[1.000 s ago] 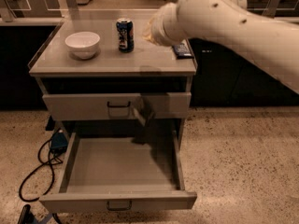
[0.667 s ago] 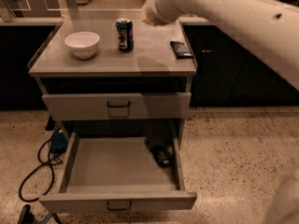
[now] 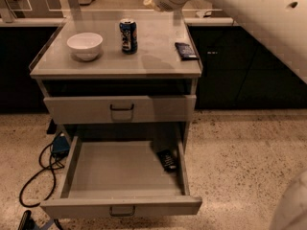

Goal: Pick rxbar chocolate from middle drawer and place on counter

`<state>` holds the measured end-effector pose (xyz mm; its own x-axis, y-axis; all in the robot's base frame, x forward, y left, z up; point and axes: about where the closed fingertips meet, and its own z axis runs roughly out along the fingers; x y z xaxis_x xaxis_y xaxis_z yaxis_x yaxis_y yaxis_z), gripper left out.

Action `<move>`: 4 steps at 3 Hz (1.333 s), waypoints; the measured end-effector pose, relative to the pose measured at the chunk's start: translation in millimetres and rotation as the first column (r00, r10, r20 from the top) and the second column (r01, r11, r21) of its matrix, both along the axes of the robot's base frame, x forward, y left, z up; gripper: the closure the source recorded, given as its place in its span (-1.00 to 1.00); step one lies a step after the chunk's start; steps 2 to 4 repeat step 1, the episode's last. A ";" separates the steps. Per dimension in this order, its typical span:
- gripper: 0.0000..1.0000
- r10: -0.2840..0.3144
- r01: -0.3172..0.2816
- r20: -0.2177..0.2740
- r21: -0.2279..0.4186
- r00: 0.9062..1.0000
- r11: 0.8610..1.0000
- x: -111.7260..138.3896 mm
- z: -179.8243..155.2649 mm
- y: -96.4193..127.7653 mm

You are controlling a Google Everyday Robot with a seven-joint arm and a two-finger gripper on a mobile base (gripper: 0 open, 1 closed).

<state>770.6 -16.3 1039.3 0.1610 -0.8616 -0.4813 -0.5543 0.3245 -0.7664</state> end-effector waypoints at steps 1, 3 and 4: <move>-0.31 0.000 0.000 0.000 0.000 1.000 1.000 0.0 0.0 0.0; -0.31 0.000 0.000 0.000 0.000 1.000 1.000 0.0 0.0 0.0; -0.31 0.000 0.000 0.000 0.000 1.000 1.000 0.0 0.0 0.0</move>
Offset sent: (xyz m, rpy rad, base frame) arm 0.0000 0.0000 0.0000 0.0000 0.0000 0.0000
